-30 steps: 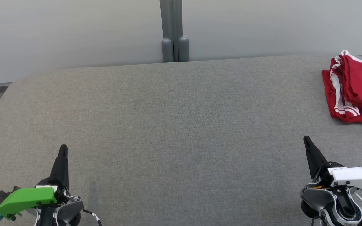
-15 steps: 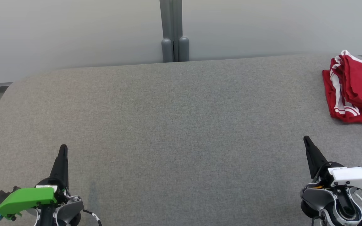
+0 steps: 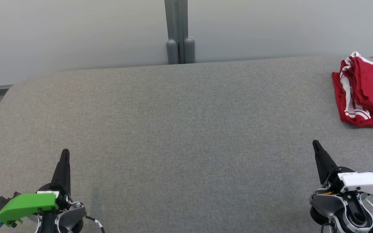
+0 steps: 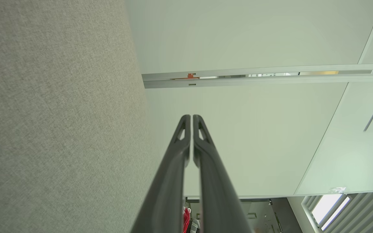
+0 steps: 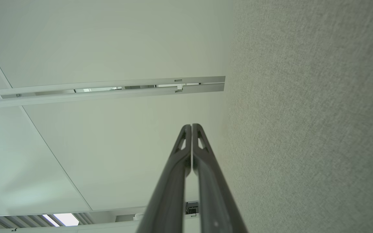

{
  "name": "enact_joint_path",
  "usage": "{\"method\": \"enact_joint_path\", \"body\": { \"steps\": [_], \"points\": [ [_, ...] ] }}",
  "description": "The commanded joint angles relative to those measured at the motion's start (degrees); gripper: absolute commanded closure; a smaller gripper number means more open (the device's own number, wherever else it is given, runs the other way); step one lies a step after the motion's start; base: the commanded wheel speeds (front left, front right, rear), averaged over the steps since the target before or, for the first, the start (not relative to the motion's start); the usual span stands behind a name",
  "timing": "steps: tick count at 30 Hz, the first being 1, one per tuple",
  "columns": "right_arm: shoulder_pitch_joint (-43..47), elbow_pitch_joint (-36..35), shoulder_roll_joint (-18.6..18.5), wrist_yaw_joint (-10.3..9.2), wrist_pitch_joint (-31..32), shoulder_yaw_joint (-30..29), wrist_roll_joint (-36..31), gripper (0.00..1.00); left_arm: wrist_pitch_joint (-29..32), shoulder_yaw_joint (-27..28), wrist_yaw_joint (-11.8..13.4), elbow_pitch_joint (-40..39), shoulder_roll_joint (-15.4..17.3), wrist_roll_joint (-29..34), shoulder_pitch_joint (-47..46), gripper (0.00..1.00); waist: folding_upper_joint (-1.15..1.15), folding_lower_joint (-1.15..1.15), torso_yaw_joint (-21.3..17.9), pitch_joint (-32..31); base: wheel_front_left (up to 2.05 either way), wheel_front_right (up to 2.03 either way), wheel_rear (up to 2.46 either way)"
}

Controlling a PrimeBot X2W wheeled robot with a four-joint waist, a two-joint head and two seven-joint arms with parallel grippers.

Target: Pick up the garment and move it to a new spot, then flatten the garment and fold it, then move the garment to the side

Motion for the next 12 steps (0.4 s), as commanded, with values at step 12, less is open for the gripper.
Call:
{"method": "enact_joint_path", "body": {
  "steps": [12],
  "points": [
    [-0.39,0.13,0.03,0.02,0.14,-0.17,-0.18,1.00,0.19,0.13,-0.27,-0.16,0.27,-0.14,-0.60,1.00,0.00,0.00,0.00,0.00,0.00,0.00,0.00]
  ]
}}
